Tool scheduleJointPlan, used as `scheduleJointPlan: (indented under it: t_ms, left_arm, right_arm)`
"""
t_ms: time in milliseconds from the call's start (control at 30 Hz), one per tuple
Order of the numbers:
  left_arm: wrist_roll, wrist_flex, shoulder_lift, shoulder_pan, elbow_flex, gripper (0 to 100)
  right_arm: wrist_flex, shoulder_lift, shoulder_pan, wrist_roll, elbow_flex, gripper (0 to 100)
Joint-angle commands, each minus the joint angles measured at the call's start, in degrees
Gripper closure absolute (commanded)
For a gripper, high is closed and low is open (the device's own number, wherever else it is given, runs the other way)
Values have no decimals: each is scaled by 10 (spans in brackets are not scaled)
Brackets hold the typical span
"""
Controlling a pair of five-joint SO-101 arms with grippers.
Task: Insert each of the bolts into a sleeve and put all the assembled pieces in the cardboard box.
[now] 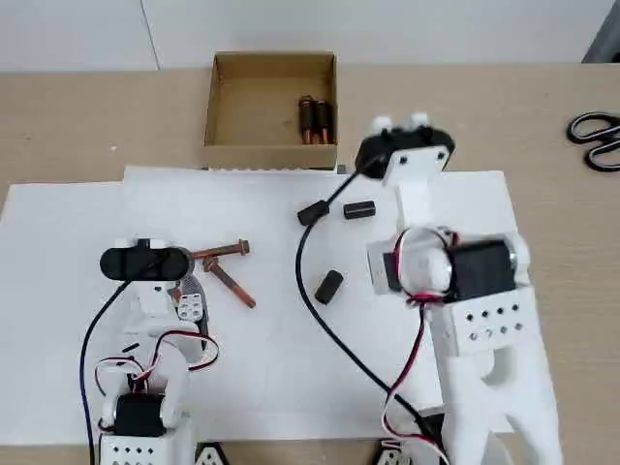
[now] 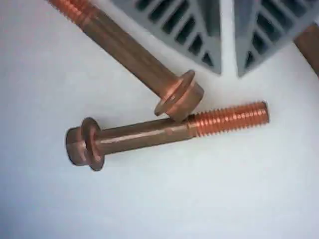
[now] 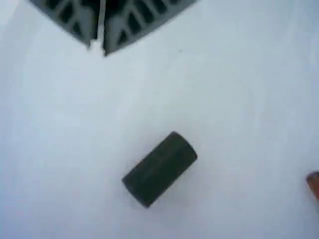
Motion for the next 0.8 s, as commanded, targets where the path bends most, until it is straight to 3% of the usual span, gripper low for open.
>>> scheduleJointPlan:
  t_ms: [0, 100, 267, 333, 533, 767]
  left_arm:
    - [-4, -7, -6, -1, -3, 992]
    - [-18, -9, -6, 4, -3, 991]
    - [-121, -4, -6, 4, -3, 992]
    - [-122, 0, -6, 3, -6, 991]
    - [-122, 1, -6, 3, -7, 991]
    - [-121, 1, -6, 2, -7, 990]
  right_arm:
    - [-45, -39, 5, 1, 56, 996]
    - [-79, -54, 5, 4, 99, 995]
    - [-139, -54, 5, 1, 180, 995]
    - [-184, -54, 3, -15, 224, 995]
    - [-251, -54, 1, -156, 256, 995]
    - [-274, -54, -26, -200, 261, 995]
